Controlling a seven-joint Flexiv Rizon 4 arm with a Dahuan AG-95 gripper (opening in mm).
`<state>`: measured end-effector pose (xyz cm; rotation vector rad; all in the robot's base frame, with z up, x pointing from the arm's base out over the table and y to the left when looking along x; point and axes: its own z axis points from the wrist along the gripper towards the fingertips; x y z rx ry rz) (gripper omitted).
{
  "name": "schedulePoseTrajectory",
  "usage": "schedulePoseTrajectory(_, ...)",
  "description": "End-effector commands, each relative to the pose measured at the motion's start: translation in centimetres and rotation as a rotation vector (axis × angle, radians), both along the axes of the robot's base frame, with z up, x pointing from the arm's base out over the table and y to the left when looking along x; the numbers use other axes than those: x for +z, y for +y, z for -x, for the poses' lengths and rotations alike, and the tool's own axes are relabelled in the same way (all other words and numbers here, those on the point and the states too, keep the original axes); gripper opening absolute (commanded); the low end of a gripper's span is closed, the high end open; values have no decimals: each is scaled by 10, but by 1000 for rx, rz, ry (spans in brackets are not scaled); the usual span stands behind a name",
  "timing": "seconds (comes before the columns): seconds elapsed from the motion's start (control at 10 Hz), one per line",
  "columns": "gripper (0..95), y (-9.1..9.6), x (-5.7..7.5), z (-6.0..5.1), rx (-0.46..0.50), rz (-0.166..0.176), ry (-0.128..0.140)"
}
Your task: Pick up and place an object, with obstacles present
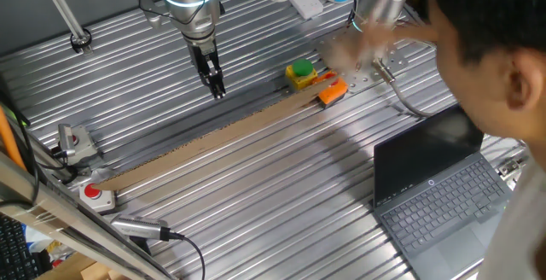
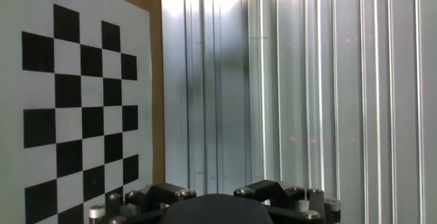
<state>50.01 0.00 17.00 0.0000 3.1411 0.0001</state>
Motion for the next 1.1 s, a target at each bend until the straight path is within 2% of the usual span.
schedulePoseTrajectory(0.1, 0, 0, 0, 0, 128, 27, 16)
schedulePoseTrajectory(0.5, 0, 0, 0, 0, 131, 27, 26)
schedulePoseTrajectory(0.9, 0, -2, 1, 1, 87, 2, 18)
schedulePoseTrajectory(1.1, 0, -3, 1, 1, 84, 2, 18)
